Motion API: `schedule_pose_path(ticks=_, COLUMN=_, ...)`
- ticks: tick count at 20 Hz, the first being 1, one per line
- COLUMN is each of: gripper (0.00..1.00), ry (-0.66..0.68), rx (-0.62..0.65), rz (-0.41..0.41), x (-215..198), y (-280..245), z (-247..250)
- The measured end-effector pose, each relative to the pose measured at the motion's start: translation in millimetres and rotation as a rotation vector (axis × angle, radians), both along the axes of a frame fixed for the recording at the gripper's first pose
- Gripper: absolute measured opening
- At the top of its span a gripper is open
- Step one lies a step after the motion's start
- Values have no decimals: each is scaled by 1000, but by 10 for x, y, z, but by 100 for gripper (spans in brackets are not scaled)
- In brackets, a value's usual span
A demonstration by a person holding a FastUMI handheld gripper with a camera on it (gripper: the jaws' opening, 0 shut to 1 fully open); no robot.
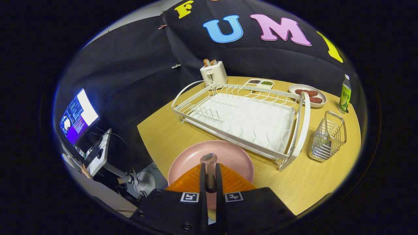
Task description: Take the plate from the dish rack, then take the spoon from the basket and place it into the plate.
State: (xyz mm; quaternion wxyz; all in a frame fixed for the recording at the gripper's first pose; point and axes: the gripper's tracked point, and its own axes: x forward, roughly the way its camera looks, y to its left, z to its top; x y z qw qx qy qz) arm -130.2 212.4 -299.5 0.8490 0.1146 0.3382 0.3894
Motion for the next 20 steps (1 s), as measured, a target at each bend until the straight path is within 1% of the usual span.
schedule_pose_path(ticks=1, gripper=14, ry=5, rx=-7, rz=6, x=-2, y=-18, z=-30)
schedule_pose_path(ticks=4, gripper=19, ry=-22, rx=-50, rz=3, x=37, y=-53, z=-119)
schedule_pose_path(ticks=5, gripper=19, ry=-23, rx=-51, rz=4, x=46, y=-44, z=-148)
schedule_pose_path(ticks=7, gripper=31, ry=-22, rx=-53, rz=-3, x=52, y=-67, z=-136)
schedule_pose_path(ticks=9, gripper=40, ry=-12, rx=-46, rz=-14, x=72, y=-76, z=-111)
schedule_pose_path(ticks=10, gripper=52, ry=-10, rx=-39, rz=-20, x=87, y=-101, z=-72)
schedule_pose_path(ticks=11, gripper=57, ry=-16, rx=-33, rz=-29, x=108, y=-123, z=-22)
schedule_pose_path(ticks=12, gripper=70, ry=-20, rx=-33, rz=-35, x=126, y=-143, z=5)
schedule_pose_path(ticks=15, gripper=83, ry=-28, rx=-31, rz=-67, x=240, y=-236, z=96)
schedule_pose_path(ticks=16, gripper=88, ry=-40, rx=-26, rz=-87, x=290, y=-306, z=188)
schedule_pose_path(ticks=17, gripper=91, ry=-59, rx=-27, rz=-111, x=361, y=-375, z=277)
schedule_pose_path(ticks=18, gripper=98, ry=-79, rx=-29, rz=-131, x=436, y=-452, z=372)
schedule_pose_path(ticks=19, gripper=100, ry=-105, rx=-33, rz=-160, x=550, y=-528, z=479)
schedule_pose_path(ticks=20, gripper=99, ry=-126, rx=-40, rz=-195, x=646, y=-628, z=560)
